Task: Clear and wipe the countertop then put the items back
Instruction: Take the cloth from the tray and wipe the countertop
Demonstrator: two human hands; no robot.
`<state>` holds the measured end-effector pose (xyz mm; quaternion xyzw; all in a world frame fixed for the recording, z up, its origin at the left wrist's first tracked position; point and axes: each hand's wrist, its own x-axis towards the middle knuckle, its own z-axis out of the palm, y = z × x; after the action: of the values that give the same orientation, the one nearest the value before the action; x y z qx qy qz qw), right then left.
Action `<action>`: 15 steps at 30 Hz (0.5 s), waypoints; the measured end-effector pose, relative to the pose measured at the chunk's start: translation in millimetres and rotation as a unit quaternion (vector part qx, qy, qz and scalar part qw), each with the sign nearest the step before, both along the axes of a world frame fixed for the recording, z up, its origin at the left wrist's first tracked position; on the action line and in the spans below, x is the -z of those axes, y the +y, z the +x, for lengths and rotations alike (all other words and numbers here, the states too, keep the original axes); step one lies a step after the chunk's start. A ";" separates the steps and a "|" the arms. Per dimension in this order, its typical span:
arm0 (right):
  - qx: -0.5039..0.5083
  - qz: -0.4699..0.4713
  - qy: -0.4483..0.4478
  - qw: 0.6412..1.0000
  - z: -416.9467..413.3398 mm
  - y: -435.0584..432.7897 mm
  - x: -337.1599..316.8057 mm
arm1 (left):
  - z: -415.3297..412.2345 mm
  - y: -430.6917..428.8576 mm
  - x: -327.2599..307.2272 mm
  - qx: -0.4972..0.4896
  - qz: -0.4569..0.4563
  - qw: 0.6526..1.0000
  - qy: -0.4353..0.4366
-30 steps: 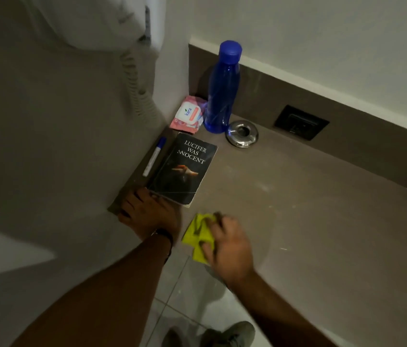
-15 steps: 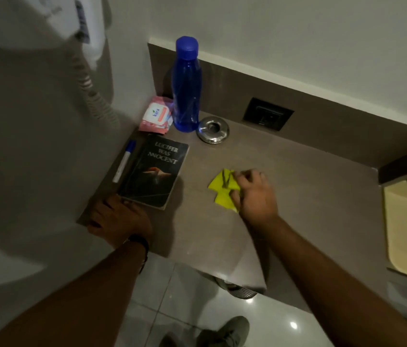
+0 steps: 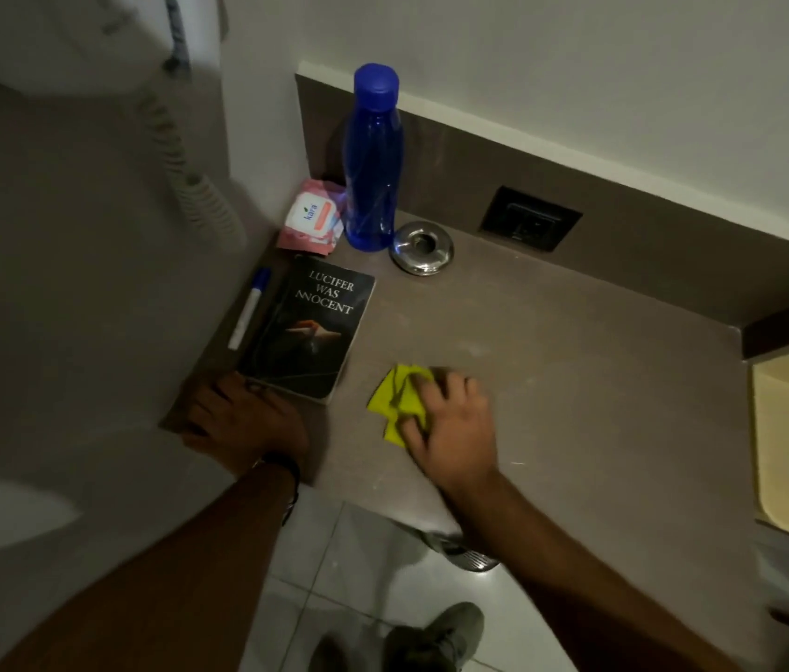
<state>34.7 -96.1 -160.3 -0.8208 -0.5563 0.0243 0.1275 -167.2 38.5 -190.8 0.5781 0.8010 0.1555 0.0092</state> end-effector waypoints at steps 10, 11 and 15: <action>-0.234 -0.035 0.003 0.972 -44.5 -60.0 -1.7 | -0.2 -3.9 -3.8 0.010 -0.017 1.000 0.011; -0.273 -0.025 -0.010 0.962 -39.0 -62.6 -0.5 | 0.3 -3.8 -3.2 0.009 -0.018 1.000 0.010; -0.385 -0.013 -0.045 0.922 -15.3 -63.0 8.3 | 4.5 -3.5 -3.8 -0.019 0.000 0.999 -0.029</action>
<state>19.4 -159.1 -168.6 -0.5452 -0.8341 0.0419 0.0724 -162.6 35.0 -187.0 0.5581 0.8112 0.1720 0.0294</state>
